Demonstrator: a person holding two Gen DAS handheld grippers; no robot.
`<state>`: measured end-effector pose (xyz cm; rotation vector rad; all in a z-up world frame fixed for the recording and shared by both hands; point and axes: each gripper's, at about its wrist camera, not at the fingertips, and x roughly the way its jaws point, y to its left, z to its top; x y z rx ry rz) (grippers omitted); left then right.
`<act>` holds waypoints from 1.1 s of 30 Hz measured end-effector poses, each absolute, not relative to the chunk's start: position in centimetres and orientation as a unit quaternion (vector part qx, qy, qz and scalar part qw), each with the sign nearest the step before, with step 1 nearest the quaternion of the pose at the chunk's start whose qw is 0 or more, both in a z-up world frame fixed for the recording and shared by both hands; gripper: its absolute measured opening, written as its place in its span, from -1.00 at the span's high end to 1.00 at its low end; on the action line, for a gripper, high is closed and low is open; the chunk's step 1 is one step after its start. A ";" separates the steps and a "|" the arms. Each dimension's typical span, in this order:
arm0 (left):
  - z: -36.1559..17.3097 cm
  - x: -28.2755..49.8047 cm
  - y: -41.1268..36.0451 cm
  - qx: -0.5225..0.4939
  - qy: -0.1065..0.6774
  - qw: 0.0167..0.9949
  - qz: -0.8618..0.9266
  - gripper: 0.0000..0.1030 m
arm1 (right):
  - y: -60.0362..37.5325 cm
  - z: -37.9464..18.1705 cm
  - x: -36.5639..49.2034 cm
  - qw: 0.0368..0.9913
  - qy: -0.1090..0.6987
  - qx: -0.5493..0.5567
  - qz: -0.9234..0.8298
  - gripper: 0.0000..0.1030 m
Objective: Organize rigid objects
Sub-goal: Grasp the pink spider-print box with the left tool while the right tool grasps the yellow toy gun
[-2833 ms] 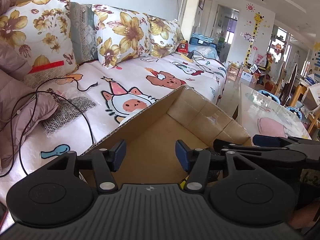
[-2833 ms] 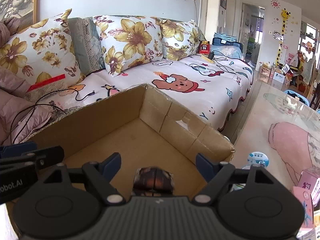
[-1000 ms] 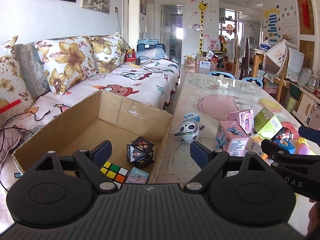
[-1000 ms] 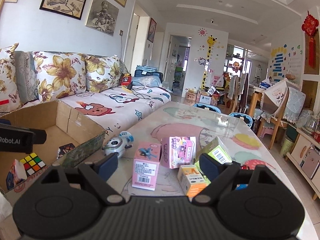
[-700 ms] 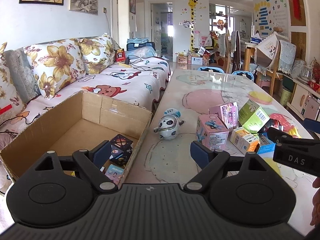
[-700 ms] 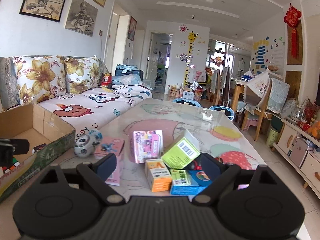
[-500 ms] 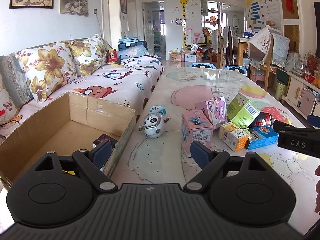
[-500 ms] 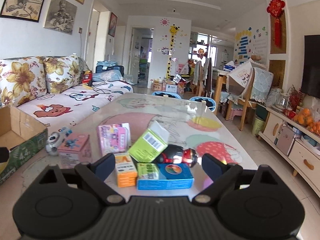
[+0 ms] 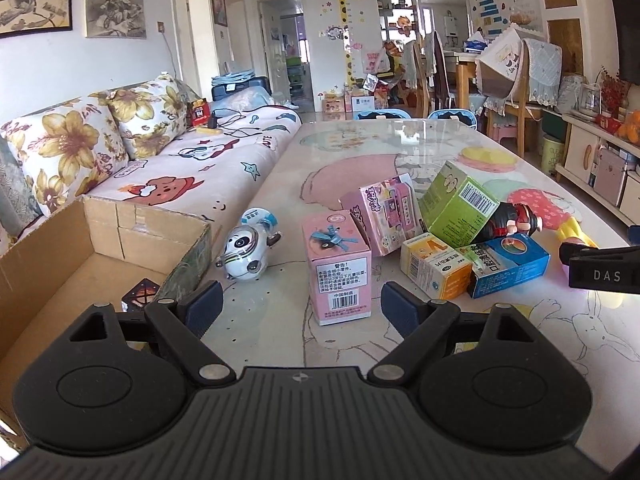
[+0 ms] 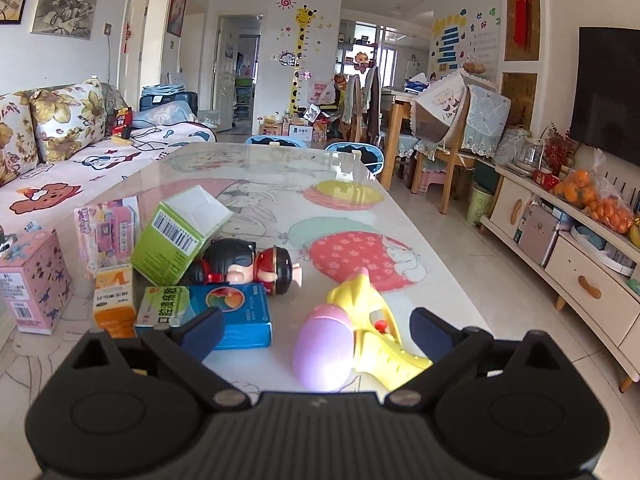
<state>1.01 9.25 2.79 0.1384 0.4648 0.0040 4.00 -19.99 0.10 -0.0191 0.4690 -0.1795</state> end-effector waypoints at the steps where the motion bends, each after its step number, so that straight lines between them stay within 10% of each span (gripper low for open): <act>1: 2.7 1.3 9.2 0.069 0.230 0.971 0.002 -1.00 | -20.1 0.0 4.4 0.968 0.236 -0.009 -0.087 -0.95; 26: 1.8 4.4 7.6 0.081 0.241 0.967 0.017 -1.00 | -25.7 -2.0 8.7 0.953 0.294 0.039 -0.064 -0.98; 33: 2.0 5.0 8.1 0.066 0.253 0.965 0.030 -0.62 | -26.0 -2.4 9.1 0.949 0.306 0.039 -0.059 -0.85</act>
